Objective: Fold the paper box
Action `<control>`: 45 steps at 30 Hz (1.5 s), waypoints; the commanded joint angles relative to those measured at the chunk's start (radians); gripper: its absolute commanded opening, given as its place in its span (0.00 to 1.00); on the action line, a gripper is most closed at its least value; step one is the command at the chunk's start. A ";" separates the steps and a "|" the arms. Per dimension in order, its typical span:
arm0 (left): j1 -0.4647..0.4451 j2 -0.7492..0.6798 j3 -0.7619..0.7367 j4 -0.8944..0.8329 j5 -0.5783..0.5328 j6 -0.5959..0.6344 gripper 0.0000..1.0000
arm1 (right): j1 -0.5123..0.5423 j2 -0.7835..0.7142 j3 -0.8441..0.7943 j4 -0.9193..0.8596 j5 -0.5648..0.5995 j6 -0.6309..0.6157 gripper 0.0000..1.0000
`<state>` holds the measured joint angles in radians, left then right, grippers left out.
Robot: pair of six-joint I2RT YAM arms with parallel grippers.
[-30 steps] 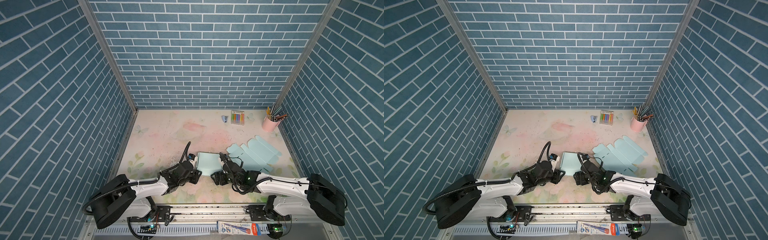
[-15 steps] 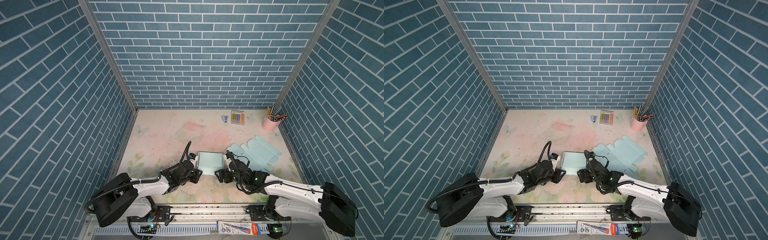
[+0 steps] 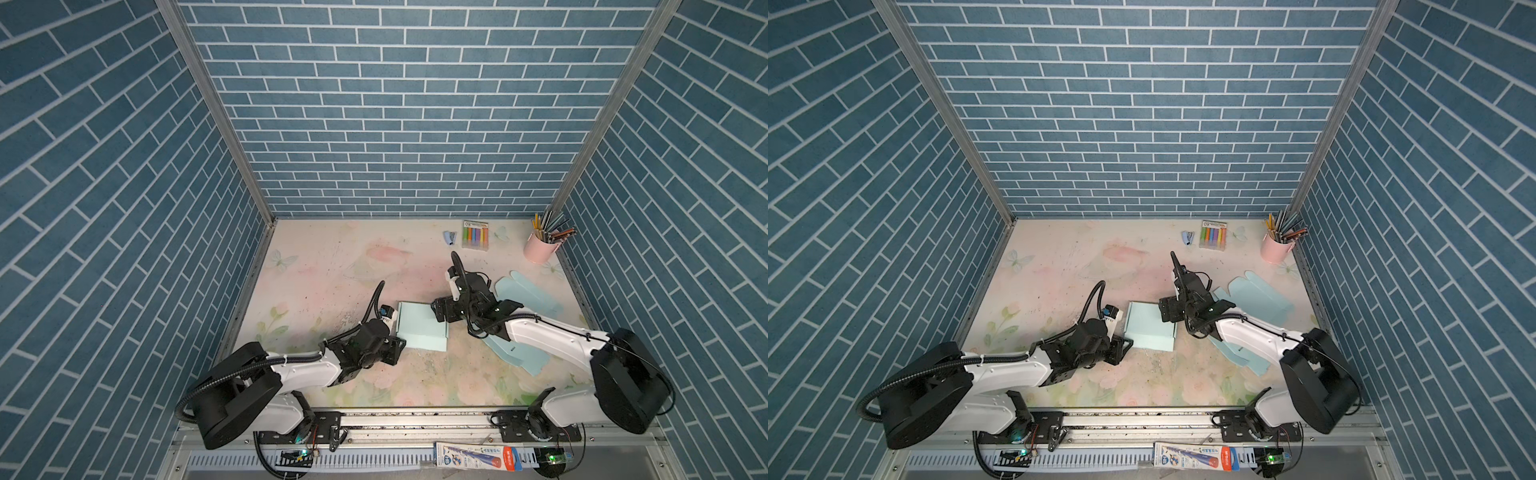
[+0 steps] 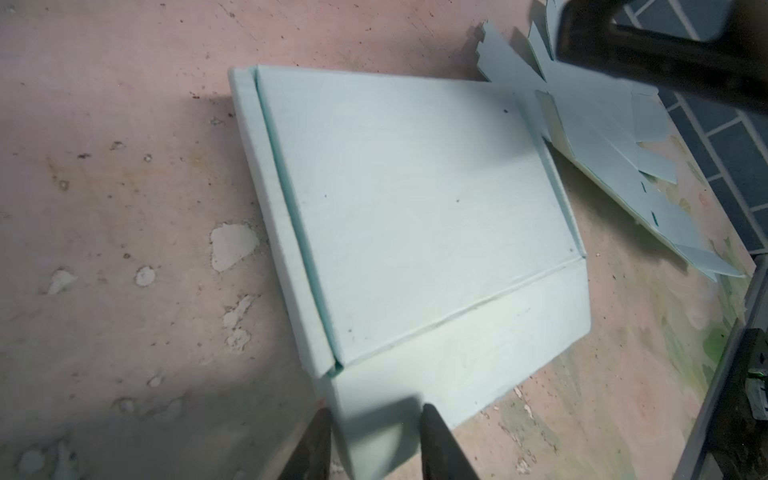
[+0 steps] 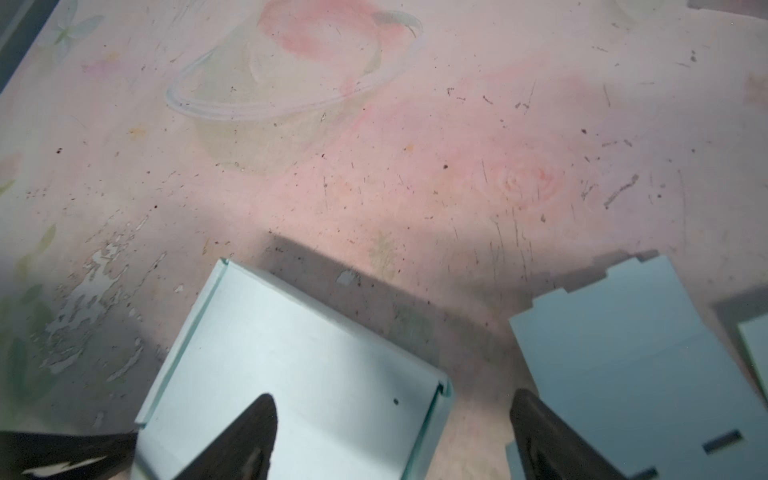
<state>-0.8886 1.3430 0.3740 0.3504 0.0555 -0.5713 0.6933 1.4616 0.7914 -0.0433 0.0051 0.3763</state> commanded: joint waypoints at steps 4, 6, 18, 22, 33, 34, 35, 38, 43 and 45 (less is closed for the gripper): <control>0.006 0.042 0.045 0.006 -0.028 0.021 0.36 | -0.048 0.170 0.053 0.045 -0.137 -0.120 0.89; 0.006 0.062 0.055 0.011 -0.029 0.027 0.36 | -0.050 0.207 0.065 0.044 -0.197 -0.132 0.88; 0.005 0.163 0.103 -0.013 -0.193 0.076 0.38 | -0.045 0.245 0.001 0.061 -0.298 -0.133 0.84; 0.003 0.226 0.132 0.002 -0.226 0.096 0.42 | -0.024 0.247 0.001 0.044 -0.309 -0.142 0.83; -0.010 0.188 0.082 0.028 -0.239 0.060 0.57 | -0.016 0.162 -0.055 0.009 -0.250 -0.119 0.83; -0.021 0.152 0.062 0.006 -0.238 0.052 0.58 | -0.017 0.147 -0.054 0.004 -0.238 -0.116 0.83; -0.031 0.112 0.042 -0.017 -0.232 0.045 0.59 | -0.022 0.132 -0.051 0.003 -0.235 -0.113 0.84; -0.063 -0.006 -0.001 -0.110 -0.223 0.012 0.60 | -0.034 0.099 -0.031 0.014 -0.244 -0.097 0.85; -0.137 -0.168 -0.031 -0.251 -0.215 -0.045 0.45 | -0.048 0.123 0.028 0.015 -0.267 -0.093 0.85; -0.170 -0.186 -0.030 -0.224 -0.181 -0.061 0.37 | -0.048 0.133 0.032 0.025 -0.281 -0.088 0.85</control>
<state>-1.0203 1.1816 0.3561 0.1768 -0.1459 -0.5838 0.6491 1.5822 0.7975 -0.0006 -0.2432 0.2871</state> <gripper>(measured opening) 0.384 0.848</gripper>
